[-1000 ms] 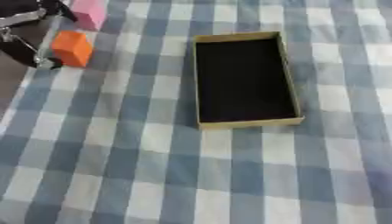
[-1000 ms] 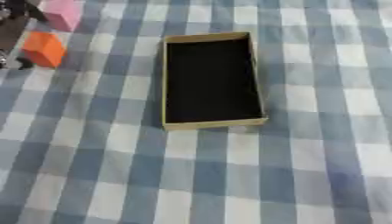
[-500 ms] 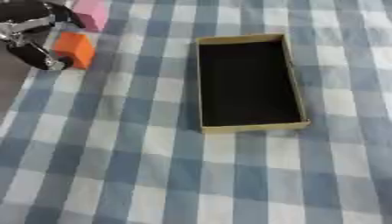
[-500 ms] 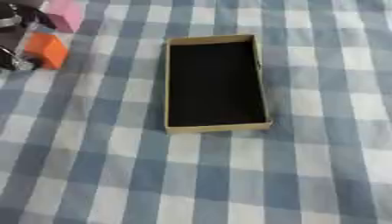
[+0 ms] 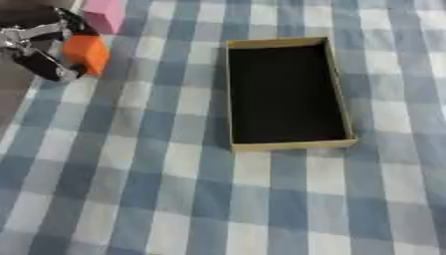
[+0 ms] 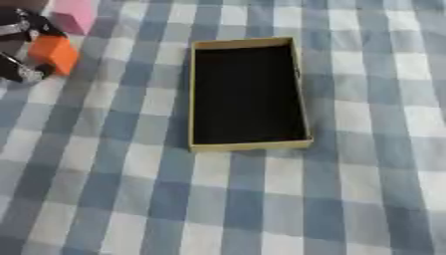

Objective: Pick up objects on the table and place them in the box.

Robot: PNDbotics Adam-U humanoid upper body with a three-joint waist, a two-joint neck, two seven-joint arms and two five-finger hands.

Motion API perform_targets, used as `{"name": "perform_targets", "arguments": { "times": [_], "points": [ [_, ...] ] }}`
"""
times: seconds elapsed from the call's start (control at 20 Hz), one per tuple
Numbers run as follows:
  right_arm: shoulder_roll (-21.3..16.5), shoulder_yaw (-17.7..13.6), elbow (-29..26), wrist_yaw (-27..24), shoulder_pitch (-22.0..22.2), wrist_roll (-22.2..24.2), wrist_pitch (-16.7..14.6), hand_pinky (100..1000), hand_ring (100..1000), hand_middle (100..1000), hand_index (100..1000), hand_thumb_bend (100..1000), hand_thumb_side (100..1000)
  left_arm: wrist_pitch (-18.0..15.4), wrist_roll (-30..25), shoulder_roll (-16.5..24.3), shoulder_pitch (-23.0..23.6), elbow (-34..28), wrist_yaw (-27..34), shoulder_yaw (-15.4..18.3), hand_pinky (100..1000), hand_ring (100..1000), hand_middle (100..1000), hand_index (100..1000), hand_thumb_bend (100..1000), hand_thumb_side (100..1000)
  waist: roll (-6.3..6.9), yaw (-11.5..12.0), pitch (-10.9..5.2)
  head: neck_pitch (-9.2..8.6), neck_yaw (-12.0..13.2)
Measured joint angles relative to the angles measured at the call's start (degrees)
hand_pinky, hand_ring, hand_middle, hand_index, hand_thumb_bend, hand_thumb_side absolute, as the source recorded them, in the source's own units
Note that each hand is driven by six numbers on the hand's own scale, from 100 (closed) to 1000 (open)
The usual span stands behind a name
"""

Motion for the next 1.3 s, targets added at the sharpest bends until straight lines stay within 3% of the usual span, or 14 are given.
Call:
{"name": "perform_targets", "arguments": {
  "times": [0.3, 0.95, 1.3],
  "points": [
    [0.0, 0.0, 0.0, 0.0, 0.1, 0.0, 0.0, 773, 740, 734, 791, 101, 1000, 1.0, 0.8, 0.0, -0.1, -0.6, 0.8, 0.0, 591, 704, 589, 713, 157, 100, 0.05, 0.0, -0.55, 0.35, -0.3],
    [0.1, -0.1, 0.0, 0.0, 0.8, 0.1, -0.1, 774, 739, 736, 792, 100, 1000, 2.0, 3.2, 0.0, -0.7, -6.5, 3.6, -1.9, 589, 687, 570, 700, 145, 100, 0.89, 0.3, -5.51, 2.14, -1.6],
    [0.8, 0.1, 0.0, 0.0, 1.1, 0.8, -0.2, 773, 739, 736, 792, 100, 1000, 2.3, 1.9, -2.8, -3.1, -10.3, 7.5, -4.9, 602, 685, 559, 702, 100, 100, 1.6, -0.1, -6.91, 3.06, -1.7]
  ]
}}
